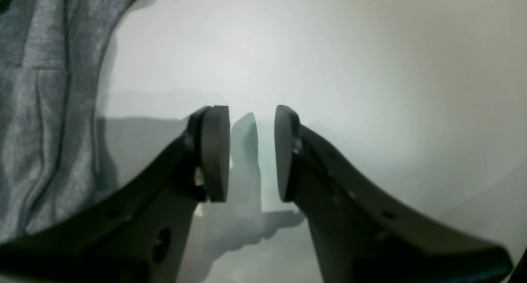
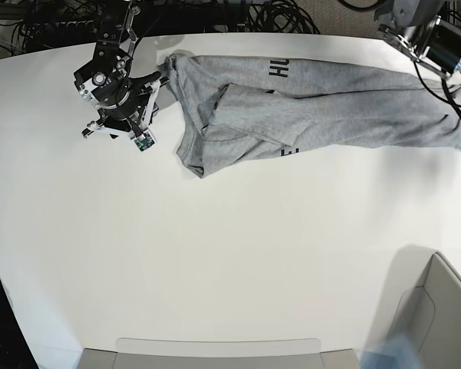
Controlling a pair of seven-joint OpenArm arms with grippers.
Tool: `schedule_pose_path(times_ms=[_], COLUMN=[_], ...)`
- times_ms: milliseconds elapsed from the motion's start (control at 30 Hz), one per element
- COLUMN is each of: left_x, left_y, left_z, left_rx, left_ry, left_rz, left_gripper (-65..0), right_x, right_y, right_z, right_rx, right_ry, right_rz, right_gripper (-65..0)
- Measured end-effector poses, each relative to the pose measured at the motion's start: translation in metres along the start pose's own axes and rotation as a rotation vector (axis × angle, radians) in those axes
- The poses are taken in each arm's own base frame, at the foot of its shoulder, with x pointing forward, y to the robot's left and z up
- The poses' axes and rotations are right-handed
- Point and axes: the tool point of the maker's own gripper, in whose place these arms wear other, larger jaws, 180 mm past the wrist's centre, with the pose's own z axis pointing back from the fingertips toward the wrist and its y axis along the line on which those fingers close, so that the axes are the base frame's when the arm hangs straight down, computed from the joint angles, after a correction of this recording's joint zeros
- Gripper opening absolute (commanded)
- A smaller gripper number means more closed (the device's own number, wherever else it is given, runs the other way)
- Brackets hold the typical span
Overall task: Fold the T-shirt properly
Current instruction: 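Lift the strip end with the left gripper and fold it toward the right gripper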
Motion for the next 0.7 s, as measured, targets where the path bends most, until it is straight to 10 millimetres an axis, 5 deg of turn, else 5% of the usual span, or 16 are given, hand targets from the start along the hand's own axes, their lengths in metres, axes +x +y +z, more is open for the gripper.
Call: schedule_pose_path(times_ms=[100, 200, 267, 467, 700], left_x=[-0.024, -0.014, -0.023, -0.145, -0.133], left_y=[0.054, 0.078, 0.066, -0.007, 0.011], left_z=[0.002, -0.015, -0.035, -0.053, -0.062], left_rx=[0.105, 0.035, -0.095, -0.336, -0.334], left_ry=[0.31, 0.345, 0.309, 0.529, 0.436], left_rz=[0.106, 0.192, 0.241, 0.295, 0.44], left_gripper=[-32.7, -31.3, -28.7, -24.5, -21.8], right_x=[-0.001, -0.001, -0.001, -0.006, -0.012], right_y=[-0.001, -0.001, -0.001, 0.001, -0.007], right_z=[0.0, 0.0, 0.0, 0.0, 0.001], right_rx=[-0.004, -0.003, -0.003, 0.0, -0.014], right_ry=[0.004, 0.002, 0.003, 0.017, 0.03], right_rz=[-0.001, -0.002, -0.001, -0.001, 0.019], right_gripper=[-45.8, -45.8, -45.8, -45.8, -45.8])
